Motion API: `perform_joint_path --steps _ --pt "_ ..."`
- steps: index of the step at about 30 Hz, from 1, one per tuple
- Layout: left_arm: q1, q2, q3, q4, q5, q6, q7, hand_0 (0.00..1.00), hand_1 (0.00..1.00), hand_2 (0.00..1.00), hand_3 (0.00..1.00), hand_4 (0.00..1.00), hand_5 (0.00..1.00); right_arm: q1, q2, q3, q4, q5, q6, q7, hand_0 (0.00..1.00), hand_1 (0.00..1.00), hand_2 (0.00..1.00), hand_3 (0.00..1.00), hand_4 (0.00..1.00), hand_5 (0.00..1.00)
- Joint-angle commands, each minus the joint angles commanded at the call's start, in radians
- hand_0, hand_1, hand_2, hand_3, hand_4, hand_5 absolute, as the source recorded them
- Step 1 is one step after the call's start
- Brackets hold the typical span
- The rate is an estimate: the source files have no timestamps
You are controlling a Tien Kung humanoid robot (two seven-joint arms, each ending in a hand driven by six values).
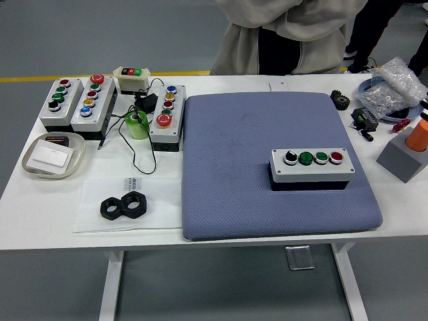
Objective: Pick up the button,place it on the desk,press the button,press the button
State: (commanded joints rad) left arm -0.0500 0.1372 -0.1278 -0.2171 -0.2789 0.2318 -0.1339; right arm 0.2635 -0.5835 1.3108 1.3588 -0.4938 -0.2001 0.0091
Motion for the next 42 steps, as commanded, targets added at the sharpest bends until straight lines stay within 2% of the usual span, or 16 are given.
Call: perform_joint_path --steps 42 --pt "-0.024 0.000 0.040 -0.003 -0.059 -0.006 -0.019 0.717 0.832 0.893 0.826 0.641 0.998 0.029 -0.002 -0.005 0.000 0.015 -0.006 -0.014 0.963 0.865 0.894 0.888 0.656 0.689"
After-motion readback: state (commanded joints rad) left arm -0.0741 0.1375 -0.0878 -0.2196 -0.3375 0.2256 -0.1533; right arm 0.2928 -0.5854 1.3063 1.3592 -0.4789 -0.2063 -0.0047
